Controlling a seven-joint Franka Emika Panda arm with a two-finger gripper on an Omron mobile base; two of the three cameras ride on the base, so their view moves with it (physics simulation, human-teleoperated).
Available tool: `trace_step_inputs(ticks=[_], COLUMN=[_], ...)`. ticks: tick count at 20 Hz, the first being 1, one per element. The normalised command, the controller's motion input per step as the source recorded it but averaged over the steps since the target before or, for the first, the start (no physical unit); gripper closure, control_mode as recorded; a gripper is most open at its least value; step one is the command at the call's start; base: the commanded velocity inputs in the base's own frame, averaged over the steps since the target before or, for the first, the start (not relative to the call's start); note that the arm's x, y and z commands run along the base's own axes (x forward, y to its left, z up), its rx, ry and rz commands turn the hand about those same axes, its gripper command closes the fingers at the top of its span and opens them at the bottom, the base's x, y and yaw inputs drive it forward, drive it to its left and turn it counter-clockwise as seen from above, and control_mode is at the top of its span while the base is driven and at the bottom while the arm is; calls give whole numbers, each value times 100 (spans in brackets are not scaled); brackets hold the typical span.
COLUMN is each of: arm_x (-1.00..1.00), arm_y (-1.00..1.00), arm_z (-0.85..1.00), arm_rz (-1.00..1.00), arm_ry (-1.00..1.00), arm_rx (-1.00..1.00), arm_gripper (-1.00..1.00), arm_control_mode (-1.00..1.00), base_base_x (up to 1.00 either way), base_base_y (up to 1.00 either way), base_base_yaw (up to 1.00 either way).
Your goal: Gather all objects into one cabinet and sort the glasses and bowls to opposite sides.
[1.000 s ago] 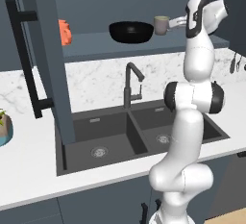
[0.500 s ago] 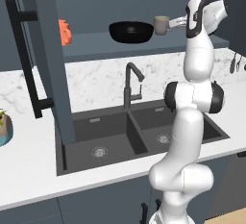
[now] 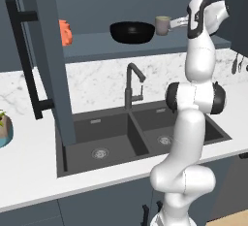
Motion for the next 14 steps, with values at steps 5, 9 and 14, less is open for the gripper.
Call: trace_step_inputs(ticks=[5,9,14], arm_x=[0,0,0], arm_y=[1,0,0], arm_z=[0,0,0], arm_rz=[0,0,0], arm_ry=[0,0,0], arm_rx=[0,0,0], arm_gripper=[-100,-100,-100], arm_control_mode=[-100,-100,-100], base_base_x=[0,0,0], base_base_y=[0,0,0], base_base_yaw=[0,0,0])
